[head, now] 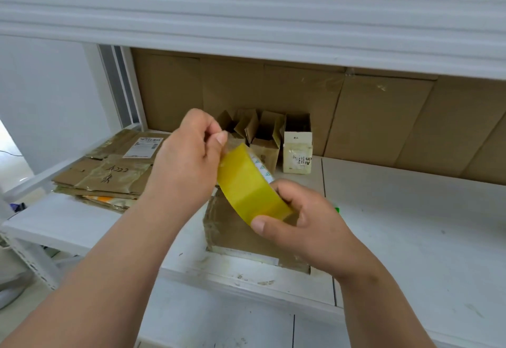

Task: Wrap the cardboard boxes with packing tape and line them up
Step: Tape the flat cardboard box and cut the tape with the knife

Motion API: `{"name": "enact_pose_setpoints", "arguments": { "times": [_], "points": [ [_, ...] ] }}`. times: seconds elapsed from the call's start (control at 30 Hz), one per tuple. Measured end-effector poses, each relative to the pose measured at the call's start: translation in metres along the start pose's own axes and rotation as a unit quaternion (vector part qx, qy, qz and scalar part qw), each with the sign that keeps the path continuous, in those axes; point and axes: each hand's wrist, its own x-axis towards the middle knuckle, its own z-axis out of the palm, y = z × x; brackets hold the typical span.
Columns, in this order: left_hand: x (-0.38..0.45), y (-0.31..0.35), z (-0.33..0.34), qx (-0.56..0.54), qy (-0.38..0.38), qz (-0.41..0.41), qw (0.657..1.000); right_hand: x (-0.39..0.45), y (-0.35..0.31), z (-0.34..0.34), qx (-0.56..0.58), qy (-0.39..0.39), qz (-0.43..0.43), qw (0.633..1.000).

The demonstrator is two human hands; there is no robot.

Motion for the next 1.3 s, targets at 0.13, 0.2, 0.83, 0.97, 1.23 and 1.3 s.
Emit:
{"name": "enact_pose_setpoints", "arguments": {
  "times": [0.13,0.2,0.83,0.97,1.23,1.3],
  "points": [
    [0.001,-0.01,0.003,-0.101,0.032,-0.06,0.993,0.007,-0.005,-0.015,0.036,0.006,-0.033,0.999],
    [-0.001,-0.012,0.006,-0.192,0.043,-0.103,0.975,0.011,-0.004,-0.021,0.027,0.011,-0.032,0.999],
    [0.023,-0.056,0.01,-0.366,0.059,-0.33,0.868,0.023,0.012,-0.085,-0.012,0.179,0.086,0.98],
    [0.007,-0.07,0.025,-0.37,-0.056,-0.392,0.841,0.021,0.015,-0.086,-0.008,0.193,0.116,0.974],
    [-0.004,-0.081,0.038,-0.377,-0.07,-0.404,0.831,0.026,0.02,-0.082,-0.096,0.154,0.165,0.969],
    [-0.005,-0.081,0.038,-0.369,-0.08,-0.397,0.837,0.024,0.02,-0.081,-0.117,0.148,0.165,0.968]
  ]
}}
